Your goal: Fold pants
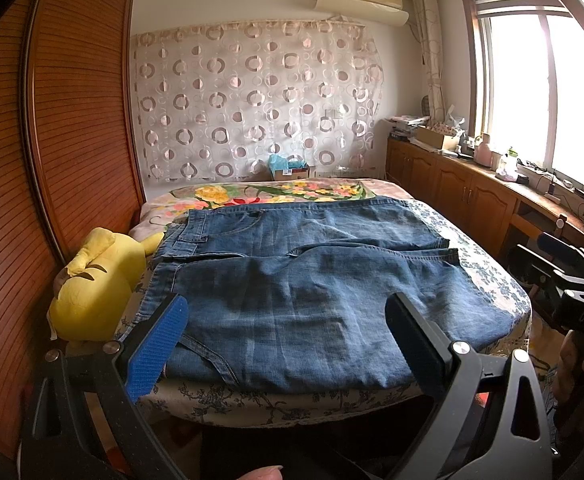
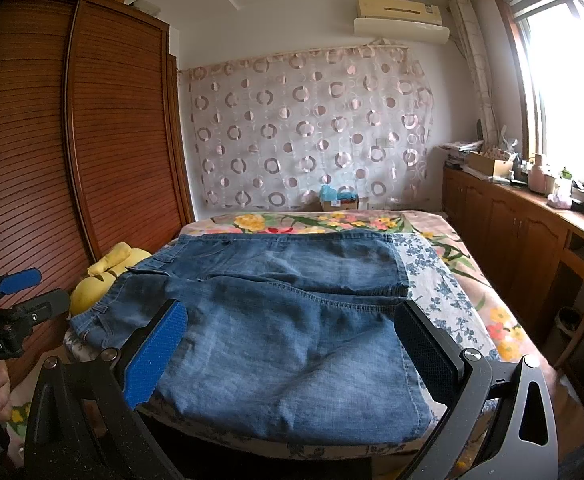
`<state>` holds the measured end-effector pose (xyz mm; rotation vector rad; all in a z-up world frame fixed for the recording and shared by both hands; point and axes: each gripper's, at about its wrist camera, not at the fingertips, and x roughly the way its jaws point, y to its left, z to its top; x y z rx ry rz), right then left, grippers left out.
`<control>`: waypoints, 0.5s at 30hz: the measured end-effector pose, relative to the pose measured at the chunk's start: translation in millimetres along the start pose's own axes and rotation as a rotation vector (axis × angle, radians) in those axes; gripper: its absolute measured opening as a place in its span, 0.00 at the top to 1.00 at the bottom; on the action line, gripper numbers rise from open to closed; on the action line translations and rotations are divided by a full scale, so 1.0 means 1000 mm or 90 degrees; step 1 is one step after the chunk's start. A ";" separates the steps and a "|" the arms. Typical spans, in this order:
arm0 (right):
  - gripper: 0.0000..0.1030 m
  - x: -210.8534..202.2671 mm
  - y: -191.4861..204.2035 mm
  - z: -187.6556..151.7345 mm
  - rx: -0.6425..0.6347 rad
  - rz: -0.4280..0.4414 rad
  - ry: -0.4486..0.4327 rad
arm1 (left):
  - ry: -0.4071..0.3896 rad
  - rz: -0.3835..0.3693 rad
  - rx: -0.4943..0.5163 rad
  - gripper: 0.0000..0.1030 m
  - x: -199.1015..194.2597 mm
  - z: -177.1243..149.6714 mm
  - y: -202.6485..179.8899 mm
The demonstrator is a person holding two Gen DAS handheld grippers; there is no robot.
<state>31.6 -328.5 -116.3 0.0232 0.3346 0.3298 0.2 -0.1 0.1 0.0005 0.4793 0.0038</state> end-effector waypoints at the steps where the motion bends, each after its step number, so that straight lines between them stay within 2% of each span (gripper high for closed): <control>1: 0.00 -0.001 0.000 0.000 0.000 -0.001 0.000 | 0.000 0.000 0.000 0.04 0.000 0.000 0.000; 15: 0.00 -0.001 0.000 0.001 0.001 -0.002 -0.001 | 0.000 0.000 0.000 0.04 0.000 0.000 0.000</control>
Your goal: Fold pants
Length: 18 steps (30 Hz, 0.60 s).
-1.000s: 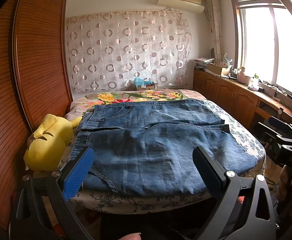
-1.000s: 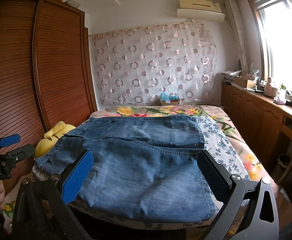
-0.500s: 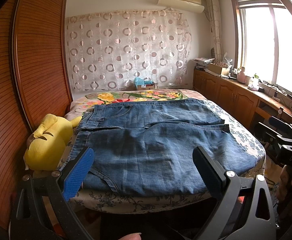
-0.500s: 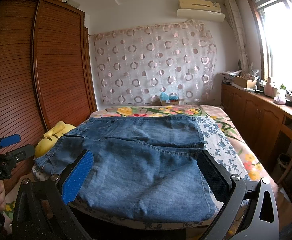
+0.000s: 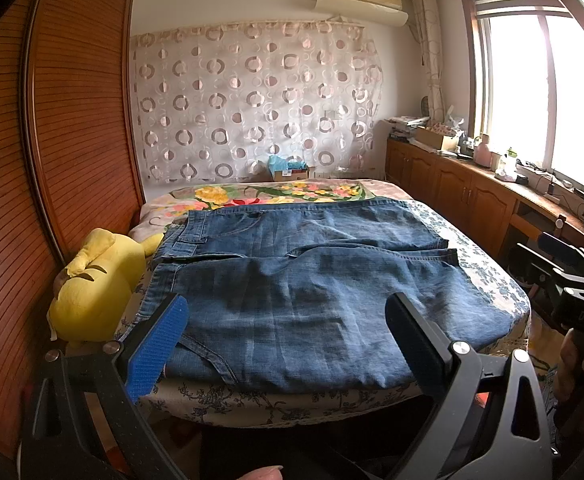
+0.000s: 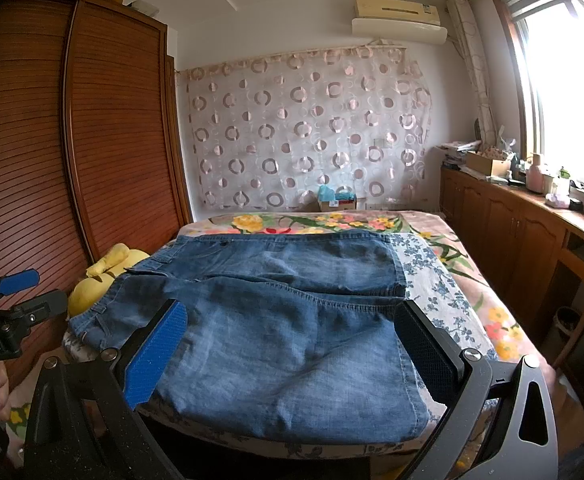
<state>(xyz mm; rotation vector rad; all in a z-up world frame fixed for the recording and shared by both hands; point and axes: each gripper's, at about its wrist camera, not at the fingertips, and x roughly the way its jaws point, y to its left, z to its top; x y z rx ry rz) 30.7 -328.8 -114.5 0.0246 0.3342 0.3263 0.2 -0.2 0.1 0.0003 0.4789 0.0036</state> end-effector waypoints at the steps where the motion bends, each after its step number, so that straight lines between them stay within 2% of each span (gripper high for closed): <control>1: 0.00 0.000 0.000 0.000 -0.001 0.000 0.000 | 0.000 0.000 0.000 0.04 0.000 0.000 0.000; 18: 0.00 0.002 0.002 0.000 0.000 -0.004 -0.001 | -0.001 0.000 0.000 0.04 0.000 0.000 0.000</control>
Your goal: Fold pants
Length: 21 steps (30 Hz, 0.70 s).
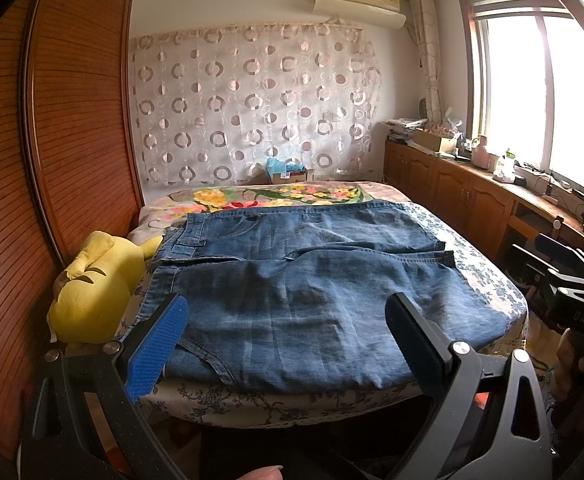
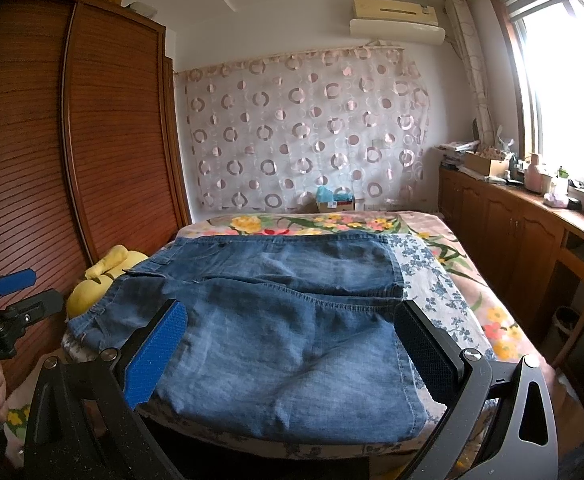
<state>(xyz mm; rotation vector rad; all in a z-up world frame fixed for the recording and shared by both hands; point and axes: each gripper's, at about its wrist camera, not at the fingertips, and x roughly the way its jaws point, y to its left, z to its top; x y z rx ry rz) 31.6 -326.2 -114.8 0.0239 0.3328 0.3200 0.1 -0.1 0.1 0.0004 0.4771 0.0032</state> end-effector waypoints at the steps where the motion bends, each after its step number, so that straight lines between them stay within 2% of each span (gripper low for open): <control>1: 0.00 0.000 0.000 0.000 0.000 0.000 0.000 | 0.000 0.000 0.000 0.04 0.000 0.000 0.000; 21: 0.00 0.000 0.000 0.001 0.002 0.001 -0.003 | -0.002 0.000 0.000 0.04 0.000 0.000 0.000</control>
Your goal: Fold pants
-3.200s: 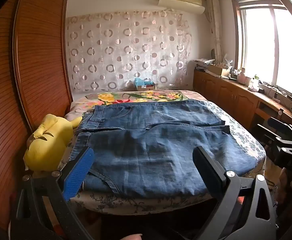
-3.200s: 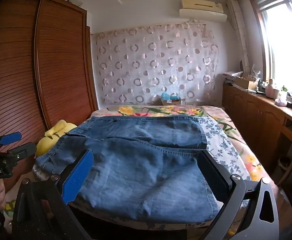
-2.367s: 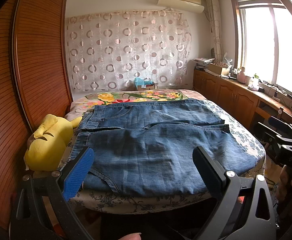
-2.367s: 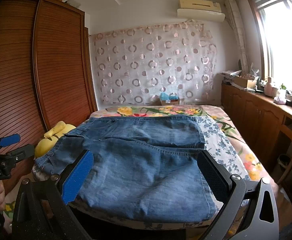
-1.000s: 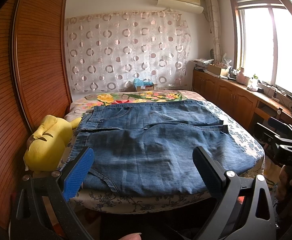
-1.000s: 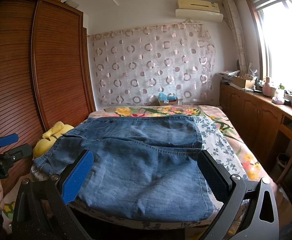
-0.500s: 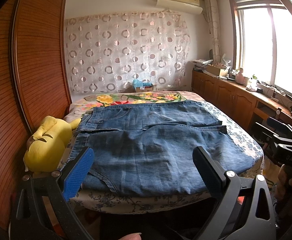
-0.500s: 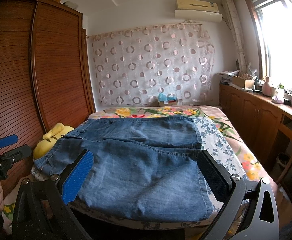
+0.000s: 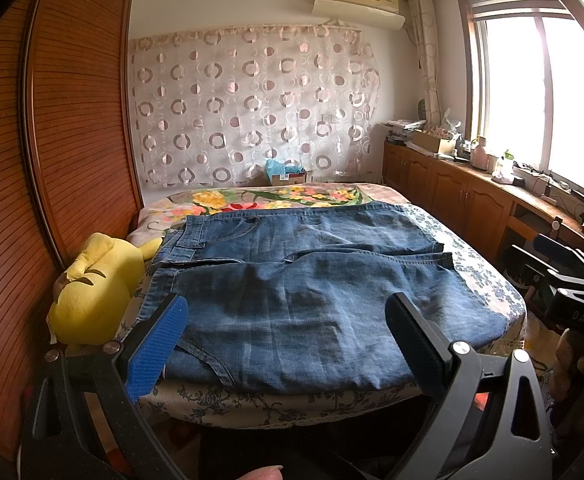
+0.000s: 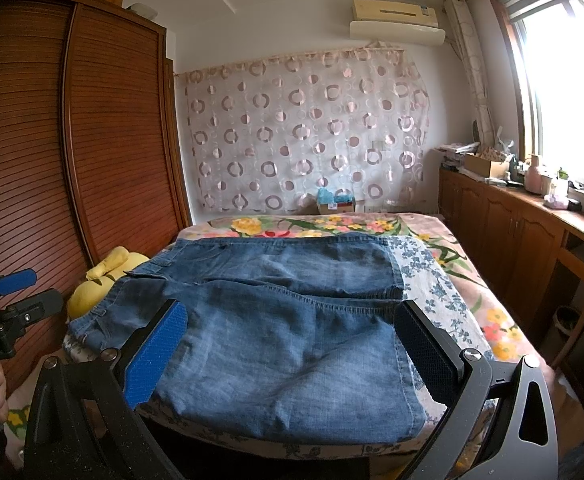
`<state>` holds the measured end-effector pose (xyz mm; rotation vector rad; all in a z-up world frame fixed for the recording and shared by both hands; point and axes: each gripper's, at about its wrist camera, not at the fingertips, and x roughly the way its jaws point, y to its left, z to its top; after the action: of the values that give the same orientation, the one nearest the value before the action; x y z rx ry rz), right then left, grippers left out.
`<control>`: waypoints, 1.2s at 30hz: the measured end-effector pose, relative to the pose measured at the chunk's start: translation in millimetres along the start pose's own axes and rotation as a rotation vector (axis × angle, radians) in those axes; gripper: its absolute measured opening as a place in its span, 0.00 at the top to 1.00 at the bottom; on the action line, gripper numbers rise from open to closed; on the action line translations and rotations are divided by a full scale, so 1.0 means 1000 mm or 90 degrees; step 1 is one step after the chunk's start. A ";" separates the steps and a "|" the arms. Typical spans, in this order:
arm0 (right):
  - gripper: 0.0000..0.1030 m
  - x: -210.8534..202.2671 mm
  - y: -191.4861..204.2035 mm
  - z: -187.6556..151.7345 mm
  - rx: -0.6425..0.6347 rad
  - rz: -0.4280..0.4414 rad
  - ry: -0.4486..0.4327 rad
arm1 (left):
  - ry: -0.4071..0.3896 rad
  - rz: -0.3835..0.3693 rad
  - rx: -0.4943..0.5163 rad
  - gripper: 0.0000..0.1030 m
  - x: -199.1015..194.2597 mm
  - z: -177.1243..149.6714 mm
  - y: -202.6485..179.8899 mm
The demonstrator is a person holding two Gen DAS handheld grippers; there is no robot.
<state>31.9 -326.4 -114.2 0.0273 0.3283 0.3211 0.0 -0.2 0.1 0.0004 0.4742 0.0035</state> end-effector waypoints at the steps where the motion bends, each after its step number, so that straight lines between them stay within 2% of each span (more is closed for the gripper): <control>1: 0.00 0.000 0.000 0.000 0.001 0.001 0.000 | 0.000 0.000 0.000 0.04 0.000 0.000 0.000; 11: 0.00 0.003 -0.002 -0.005 -0.003 -0.003 0.005 | 0.017 -0.002 -0.005 0.04 0.006 0.001 0.001; 36: 0.01 0.022 -0.022 -0.024 -0.001 -0.036 0.082 | 0.106 -0.011 -0.030 0.04 0.062 -0.040 0.040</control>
<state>50.7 -341.2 -146.0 -0.0043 0.4561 0.2673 37.1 40.0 -63.5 -0.0507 0.6406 -0.0017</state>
